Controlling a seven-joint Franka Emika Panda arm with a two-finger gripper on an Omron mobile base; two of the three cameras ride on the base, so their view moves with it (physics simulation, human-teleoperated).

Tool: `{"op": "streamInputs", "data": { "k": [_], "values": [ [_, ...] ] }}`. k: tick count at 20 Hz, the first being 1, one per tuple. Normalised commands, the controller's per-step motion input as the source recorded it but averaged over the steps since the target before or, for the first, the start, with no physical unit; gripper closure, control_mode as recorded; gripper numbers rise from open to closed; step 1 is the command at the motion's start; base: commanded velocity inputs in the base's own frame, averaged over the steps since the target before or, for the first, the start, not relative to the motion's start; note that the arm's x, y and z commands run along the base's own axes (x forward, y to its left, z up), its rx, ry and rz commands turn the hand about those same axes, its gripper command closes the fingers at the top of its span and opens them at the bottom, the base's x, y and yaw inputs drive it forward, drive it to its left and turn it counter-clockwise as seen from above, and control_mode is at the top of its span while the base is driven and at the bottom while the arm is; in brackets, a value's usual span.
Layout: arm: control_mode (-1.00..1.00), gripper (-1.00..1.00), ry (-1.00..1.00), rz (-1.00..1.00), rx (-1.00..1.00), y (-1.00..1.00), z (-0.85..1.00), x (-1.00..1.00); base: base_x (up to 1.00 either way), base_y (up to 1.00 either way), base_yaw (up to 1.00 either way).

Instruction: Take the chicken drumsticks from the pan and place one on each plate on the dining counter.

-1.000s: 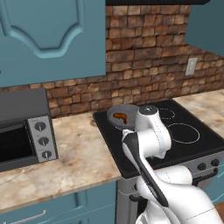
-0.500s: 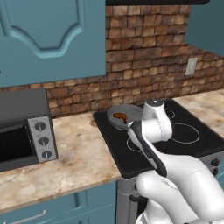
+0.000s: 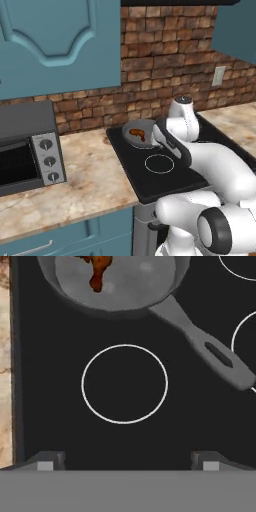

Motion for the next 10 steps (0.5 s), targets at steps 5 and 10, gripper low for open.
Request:
{"op": "streamInputs", "data": {
  "k": [5,10],
  "values": [
    [-1.00,-1.00,0.10,0.18,-0.08,0.00,0.14,0.63,0.00,0.00,0.00],
    [-1.00,-1.00,0.00,0.12,-0.02,0.02,-0.22,0.64,0.00,0.00,0.00]
  ]
}}
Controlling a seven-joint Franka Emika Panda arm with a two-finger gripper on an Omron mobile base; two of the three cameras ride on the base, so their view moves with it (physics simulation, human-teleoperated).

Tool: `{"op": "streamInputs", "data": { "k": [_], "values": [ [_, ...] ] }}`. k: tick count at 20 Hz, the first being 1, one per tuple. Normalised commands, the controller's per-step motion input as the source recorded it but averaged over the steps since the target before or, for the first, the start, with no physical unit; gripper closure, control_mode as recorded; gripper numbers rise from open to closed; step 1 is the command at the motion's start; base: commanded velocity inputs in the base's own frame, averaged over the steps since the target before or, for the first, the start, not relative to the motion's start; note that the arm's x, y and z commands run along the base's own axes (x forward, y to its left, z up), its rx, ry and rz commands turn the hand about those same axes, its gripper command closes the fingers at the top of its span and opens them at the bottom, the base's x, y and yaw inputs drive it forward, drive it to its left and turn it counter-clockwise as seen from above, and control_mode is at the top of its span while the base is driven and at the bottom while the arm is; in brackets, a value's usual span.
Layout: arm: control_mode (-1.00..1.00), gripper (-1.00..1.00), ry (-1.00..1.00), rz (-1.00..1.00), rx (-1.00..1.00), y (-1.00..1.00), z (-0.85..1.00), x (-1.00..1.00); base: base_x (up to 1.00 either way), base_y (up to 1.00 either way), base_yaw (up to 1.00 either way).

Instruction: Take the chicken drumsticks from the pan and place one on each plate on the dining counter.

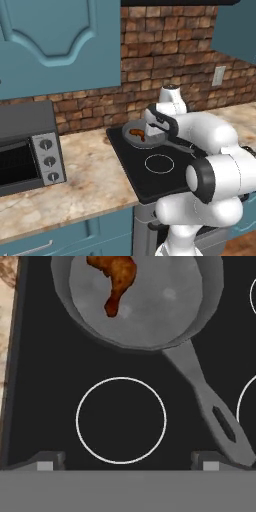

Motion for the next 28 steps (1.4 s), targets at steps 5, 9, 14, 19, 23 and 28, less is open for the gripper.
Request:
{"op": "streamInputs", "data": {
  "k": [5,9,14,19,23,28],
  "values": [
    [-1.00,-1.00,0.01,0.10,-0.01,0.25,-0.40,0.65,0.00,0.00,0.00],
    [-1.00,-1.00,0.00,0.07,-0.02,0.32,-0.31,0.66,0.00,0.00,0.00],
    [-1.00,-1.00,0.00,0.12,-0.01,0.05,-0.23,0.78,0.00,0.00,0.00],
    [-1.00,-1.00,0.01,0.15,-0.07,0.05,-0.40,0.83,0.00,0.00,0.00],
    [-1.00,-1.00,0.00,0.16,-0.06,0.07,-0.51,0.81,0.00,0.00,0.00],
    [-1.00,-1.00,0.00,0.14,-0.03,0.08,-0.50,0.72,0.00,0.00,0.00]
  ]
}}
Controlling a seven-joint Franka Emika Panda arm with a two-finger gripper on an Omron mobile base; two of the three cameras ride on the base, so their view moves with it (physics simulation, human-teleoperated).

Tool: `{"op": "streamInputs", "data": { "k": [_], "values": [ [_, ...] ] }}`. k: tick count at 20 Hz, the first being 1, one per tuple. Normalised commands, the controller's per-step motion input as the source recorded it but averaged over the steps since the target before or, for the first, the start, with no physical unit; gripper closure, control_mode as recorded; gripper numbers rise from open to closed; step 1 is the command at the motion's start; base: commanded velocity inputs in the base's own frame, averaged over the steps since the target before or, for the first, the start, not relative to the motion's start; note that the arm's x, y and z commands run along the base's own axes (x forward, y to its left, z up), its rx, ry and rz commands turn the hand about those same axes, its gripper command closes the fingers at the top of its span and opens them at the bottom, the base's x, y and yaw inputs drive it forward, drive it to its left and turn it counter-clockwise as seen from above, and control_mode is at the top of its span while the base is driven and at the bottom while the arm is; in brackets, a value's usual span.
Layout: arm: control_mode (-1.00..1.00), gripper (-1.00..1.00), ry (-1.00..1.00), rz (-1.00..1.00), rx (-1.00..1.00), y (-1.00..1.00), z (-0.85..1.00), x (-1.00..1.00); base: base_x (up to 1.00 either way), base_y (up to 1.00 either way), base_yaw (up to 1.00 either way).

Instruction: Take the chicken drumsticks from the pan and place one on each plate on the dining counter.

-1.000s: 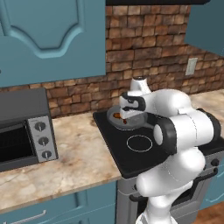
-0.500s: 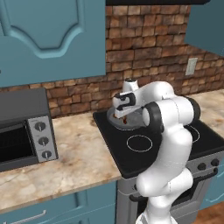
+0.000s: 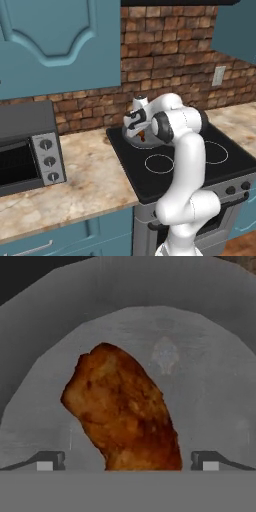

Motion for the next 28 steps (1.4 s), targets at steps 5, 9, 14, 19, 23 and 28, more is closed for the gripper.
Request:
{"op": "streamInputs", "data": {
  "k": [5,9,14,19,23,28],
  "values": [
    [-1.00,-1.00,0.00,0.08,0.00,0.03,-0.54,0.29,0.00,0.00,0.00],
    [-1.00,1.00,0.04,0.01,0.00,0.00,-0.51,0.00,0.00,0.00,0.00],
    [-1.00,1.00,0.02,-0.01,0.01,-0.30,-0.37,-0.42,0.00,0.00,0.00],
    [-1.00,1.00,-0.02,-0.02,0.00,-0.13,-0.03,-0.59,0.00,0.00,0.00],
    [-1.00,1.00,-0.07,0.00,0.04,-0.08,0.50,-0.35,0.00,0.00,0.00],
    [-1.00,1.00,-0.09,0.01,0.15,-0.11,1.00,-0.05,0.00,0.00,0.00]
  ]
}}
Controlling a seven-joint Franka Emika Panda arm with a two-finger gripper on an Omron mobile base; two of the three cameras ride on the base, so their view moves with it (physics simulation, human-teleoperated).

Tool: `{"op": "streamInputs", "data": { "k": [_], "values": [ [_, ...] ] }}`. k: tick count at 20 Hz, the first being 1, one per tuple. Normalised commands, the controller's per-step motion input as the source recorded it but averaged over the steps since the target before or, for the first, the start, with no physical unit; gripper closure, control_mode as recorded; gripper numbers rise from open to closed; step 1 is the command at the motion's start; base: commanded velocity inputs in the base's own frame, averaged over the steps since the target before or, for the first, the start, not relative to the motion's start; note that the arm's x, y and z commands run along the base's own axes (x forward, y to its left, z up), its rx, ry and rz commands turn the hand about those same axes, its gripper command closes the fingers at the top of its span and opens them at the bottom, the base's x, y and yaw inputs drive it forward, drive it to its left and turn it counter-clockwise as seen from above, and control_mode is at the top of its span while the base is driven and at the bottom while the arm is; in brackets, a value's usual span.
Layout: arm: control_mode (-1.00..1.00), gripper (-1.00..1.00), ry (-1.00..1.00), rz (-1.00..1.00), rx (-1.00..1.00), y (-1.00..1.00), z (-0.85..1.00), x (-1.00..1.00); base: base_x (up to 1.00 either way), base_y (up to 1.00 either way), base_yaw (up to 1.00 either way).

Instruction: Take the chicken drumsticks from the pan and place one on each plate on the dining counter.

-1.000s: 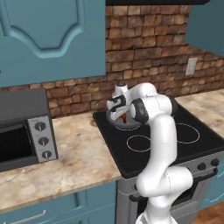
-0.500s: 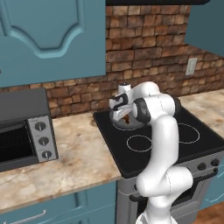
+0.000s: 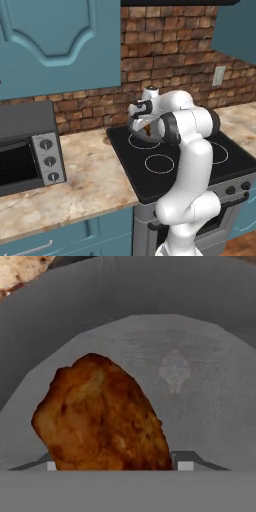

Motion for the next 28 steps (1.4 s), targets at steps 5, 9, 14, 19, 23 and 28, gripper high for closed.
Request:
{"op": "streamInputs", "data": {
  "k": [5,9,14,19,23,28],
  "values": [
    [-1.00,1.00,-0.07,0.05,0.05,-0.10,0.55,-0.09,0.00,0.00,0.00],
    [-1.00,1.00,0.06,0.01,-0.08,0.03,-0.27,0.24,0.00,0.00,0.00],
    [-1.00,1.00,-0.32,0.00,-0.02,0.00,0.33,-0.80,0.00,0.00,0.00],
    [-1.00,1.00,-0.43,-0.03,-0.06,0.00,0.08,-1.00,0.00,0.00,0.00],
    [-1.00,1.00,-0.25,-0.08,0.00,-0.02,-0.37,-1.00,0.00,0.00,0.00],
    [-1.00,1.00,-0.27,-0.07,0.00,-0.01,-0.52,-1.00,0.00,0.00,0.00]
  ]
}}
